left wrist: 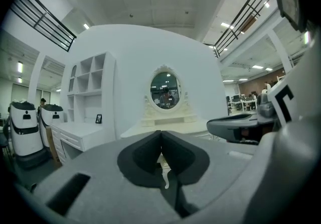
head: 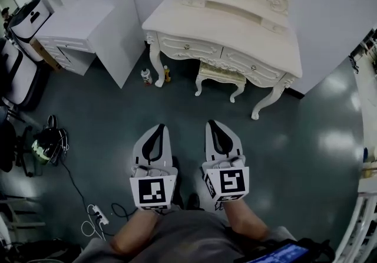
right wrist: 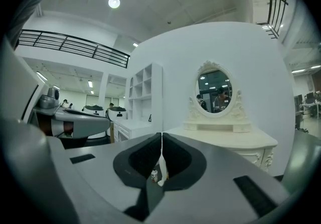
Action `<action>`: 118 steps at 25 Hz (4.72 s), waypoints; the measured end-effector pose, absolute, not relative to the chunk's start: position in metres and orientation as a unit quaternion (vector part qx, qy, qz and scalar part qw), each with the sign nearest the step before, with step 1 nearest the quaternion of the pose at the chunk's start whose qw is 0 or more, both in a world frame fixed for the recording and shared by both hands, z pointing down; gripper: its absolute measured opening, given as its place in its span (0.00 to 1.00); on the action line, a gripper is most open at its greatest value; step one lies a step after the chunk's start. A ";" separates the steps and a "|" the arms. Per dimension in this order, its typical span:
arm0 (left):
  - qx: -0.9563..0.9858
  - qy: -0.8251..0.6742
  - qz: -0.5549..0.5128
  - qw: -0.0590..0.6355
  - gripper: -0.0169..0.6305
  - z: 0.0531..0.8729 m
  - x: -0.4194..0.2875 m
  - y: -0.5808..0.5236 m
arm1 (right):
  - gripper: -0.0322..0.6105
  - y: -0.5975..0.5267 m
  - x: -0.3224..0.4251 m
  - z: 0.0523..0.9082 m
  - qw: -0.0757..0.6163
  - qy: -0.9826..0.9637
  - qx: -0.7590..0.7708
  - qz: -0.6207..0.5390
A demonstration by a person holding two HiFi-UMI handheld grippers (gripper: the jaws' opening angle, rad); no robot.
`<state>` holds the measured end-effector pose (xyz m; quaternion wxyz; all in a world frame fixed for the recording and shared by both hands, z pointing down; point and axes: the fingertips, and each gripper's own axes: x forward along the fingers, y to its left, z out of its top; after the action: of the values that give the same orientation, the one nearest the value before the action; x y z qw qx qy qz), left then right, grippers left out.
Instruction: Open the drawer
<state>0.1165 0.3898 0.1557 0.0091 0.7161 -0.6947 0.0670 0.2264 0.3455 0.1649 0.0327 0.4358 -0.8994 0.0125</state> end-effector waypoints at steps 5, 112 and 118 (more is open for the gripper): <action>0.726 -0.684 0.073 0.023 0.05 0.174 0.089 0.347 | 0.07 0.307 0.193 0.180 0.048 -0.897 0.438 0.022; 0.802 -0.568 0.138 0.123 0.05 0.351 -0.095 -0.097 | 0.26 -0.117 0.042 0.431 0.191 -0.796 0.559 0.133; 0.798 -0.570 0.148 0.130 0.05 0.367 -0.105 -0.094 | 0.32 -0.124 0.044 0.453 0.199 -0.780 0.575 0.148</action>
<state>-0.1049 -0.0939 0.3669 0.1302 0.7980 -0.5696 0.1477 0.0436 -0.1243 0.4534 0.1987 0.5750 -0.7797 0.1481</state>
